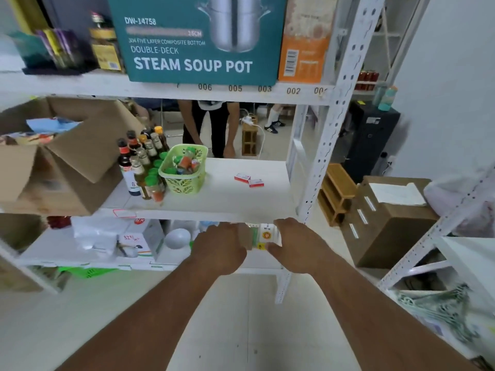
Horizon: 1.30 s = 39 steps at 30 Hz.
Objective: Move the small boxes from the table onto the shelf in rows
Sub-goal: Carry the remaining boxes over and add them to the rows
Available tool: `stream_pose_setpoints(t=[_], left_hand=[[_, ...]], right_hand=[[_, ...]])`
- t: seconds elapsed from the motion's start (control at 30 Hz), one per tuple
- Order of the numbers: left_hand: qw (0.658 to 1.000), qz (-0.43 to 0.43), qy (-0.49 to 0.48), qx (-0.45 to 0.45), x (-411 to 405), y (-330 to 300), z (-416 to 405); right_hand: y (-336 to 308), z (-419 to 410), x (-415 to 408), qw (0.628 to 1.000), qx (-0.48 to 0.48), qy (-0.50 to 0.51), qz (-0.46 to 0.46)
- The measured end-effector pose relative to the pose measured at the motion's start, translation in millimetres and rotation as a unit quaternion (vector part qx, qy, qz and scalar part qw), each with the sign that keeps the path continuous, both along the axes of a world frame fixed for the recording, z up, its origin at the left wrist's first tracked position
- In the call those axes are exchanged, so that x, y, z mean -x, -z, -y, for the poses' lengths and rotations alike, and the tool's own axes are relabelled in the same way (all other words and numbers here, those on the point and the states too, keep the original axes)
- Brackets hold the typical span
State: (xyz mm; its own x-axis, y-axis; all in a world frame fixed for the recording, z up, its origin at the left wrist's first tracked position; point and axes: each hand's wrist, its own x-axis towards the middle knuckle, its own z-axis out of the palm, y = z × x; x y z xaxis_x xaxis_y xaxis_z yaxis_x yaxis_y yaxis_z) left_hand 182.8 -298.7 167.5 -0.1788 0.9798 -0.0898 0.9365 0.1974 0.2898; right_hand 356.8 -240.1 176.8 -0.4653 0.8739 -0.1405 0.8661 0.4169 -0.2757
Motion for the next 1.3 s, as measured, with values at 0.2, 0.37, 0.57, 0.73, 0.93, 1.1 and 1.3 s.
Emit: stream_pose_setpoints(t=[0.2,0.37,0.57,0.73,0.93,1.1,1.3], left_hand=[[1.000,-0.007,-0.008,0.024,31,9,-32],[0.999,-0.024,-0.006,0.037,39,12,-82],[0.998,-0.047,-0.013,0.048,44,22,-147],[0.997,-0.047,-0.019,0.060,54,36,-190],[0.996,-0.056,-0.005,0.075,81,50,-247],[0.995,-0.059,0.015,0.082,110,66,-295],[0.993,-0.061,0.053,0.084,142,91,-344]], right_hand=[[11,-42,23,1.000,0.022,-0.010,-0.001],[21,-96,26,0.999,0.043,-0.009,-0.006],[35,-165,24,0.998,0.053,-0.011,0.010],[50,-210,27,0.998,0.064,-0.017,0.022],[69,-257,44,0.997,0.069,-0.005,0.020],[87,-289,66,0.997,0.071,0.023,0.014],[113,-324,90,0.996,0.074,0.054,0.014]])
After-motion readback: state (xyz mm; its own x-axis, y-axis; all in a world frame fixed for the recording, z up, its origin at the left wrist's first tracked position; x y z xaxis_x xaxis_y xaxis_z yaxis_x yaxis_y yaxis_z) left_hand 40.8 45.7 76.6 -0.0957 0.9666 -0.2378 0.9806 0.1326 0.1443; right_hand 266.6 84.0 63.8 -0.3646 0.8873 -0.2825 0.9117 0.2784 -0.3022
